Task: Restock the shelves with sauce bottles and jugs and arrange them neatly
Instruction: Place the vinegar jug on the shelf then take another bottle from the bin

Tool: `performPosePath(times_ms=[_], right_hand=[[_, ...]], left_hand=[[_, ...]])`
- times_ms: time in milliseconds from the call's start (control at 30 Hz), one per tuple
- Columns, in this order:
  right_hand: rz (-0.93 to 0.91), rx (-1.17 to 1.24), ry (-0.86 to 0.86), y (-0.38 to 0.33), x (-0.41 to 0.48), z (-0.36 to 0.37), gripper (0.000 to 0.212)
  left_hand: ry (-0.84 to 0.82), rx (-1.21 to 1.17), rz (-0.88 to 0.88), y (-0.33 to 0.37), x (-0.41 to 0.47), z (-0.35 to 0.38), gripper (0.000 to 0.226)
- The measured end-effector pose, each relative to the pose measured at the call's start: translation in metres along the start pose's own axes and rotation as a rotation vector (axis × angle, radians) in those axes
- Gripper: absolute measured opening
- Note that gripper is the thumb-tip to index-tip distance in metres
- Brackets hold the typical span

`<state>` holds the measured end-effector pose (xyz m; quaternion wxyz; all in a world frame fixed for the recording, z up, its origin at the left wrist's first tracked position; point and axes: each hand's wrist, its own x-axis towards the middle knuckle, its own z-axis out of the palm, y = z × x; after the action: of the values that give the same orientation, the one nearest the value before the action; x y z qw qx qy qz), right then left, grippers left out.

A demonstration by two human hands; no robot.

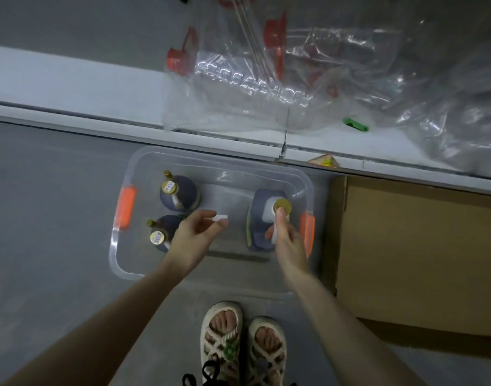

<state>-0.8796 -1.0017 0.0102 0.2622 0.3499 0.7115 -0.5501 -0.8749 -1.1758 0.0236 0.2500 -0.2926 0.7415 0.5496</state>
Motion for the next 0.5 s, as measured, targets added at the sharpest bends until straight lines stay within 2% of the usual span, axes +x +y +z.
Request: performPosePath(times_ms=[267,433,500], right_hand=[[-0.14,-0.038,-0.016,-0.069,-0.07,-0.035,0.052],[-0.248,-0.069,-0.025,-0.151,-0.156,-0.084,0.054],[-0.324,-0.137,-0.034,-0.188,-0.195,-0.107,0.057]], left_hand=[[-0.059,0.01,0.079,0.074,-0.063,-0.024,0.026],[-0.129,-0.048,0.138,0.162,-0.134,-0.048,0.057],[-0.163,-0.067,0.176,0.202,-0.165,-0.057,0.05]])
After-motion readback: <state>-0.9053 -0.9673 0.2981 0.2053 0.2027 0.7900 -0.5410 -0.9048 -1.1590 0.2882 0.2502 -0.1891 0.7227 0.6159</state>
